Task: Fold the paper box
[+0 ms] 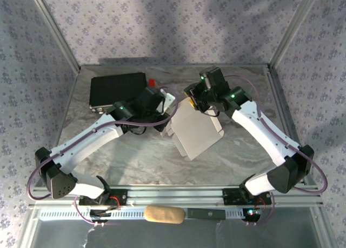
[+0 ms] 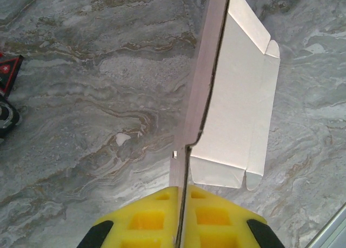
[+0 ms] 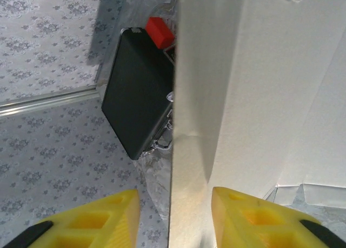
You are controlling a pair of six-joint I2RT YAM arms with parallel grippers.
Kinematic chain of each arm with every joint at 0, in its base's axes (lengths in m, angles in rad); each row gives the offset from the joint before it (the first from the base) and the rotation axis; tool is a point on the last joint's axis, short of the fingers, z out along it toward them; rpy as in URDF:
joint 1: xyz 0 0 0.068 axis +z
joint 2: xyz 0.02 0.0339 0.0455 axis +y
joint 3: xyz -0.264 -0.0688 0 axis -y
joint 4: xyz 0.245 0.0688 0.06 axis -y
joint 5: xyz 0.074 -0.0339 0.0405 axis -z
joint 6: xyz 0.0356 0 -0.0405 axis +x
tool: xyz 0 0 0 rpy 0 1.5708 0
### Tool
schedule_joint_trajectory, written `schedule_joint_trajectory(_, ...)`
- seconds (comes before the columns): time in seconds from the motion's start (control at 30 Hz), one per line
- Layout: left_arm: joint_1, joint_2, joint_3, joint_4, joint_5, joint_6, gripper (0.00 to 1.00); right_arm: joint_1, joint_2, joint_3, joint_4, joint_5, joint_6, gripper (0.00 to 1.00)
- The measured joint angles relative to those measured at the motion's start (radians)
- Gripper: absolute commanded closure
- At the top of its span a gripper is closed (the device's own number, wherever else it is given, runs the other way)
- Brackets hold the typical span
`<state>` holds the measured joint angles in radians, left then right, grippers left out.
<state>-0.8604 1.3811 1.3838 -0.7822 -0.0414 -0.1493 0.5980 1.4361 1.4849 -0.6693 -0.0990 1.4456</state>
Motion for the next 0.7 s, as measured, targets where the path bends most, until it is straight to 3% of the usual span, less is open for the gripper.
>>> schedule_joint_trajectory(0.2, -0.005, 0.000, -0.006, 0.000, -0.031, 0.022, 1.00, -0.018, 0.000, -0.048, 0.027, -0.037, 0.004, 0.70)
schedule_joint_trajectory(0.47, -0.017, 0.000, -0.016, 0.000, -0.063, 0.049, 1.00, -0.032, 0.000, -0.073, 0.052, -0.066, 0.023, 0.85)
schedule_joint_trajectory(0.6, -0.017, 0.000, -0.023, 0.000, -0.073, 0.056, 1.00, -0.034, 0.000, -0.083, 0.058, -0.074, 0.033, 1.00)
schedule_joint_trajectory(0.7, -0.018, -0.010, -0.045, 0.017, -0.076, 0.056, 0.73, -0.035, -0.002, -0.105, 0.072, -0.081, 0.045, 1.00)
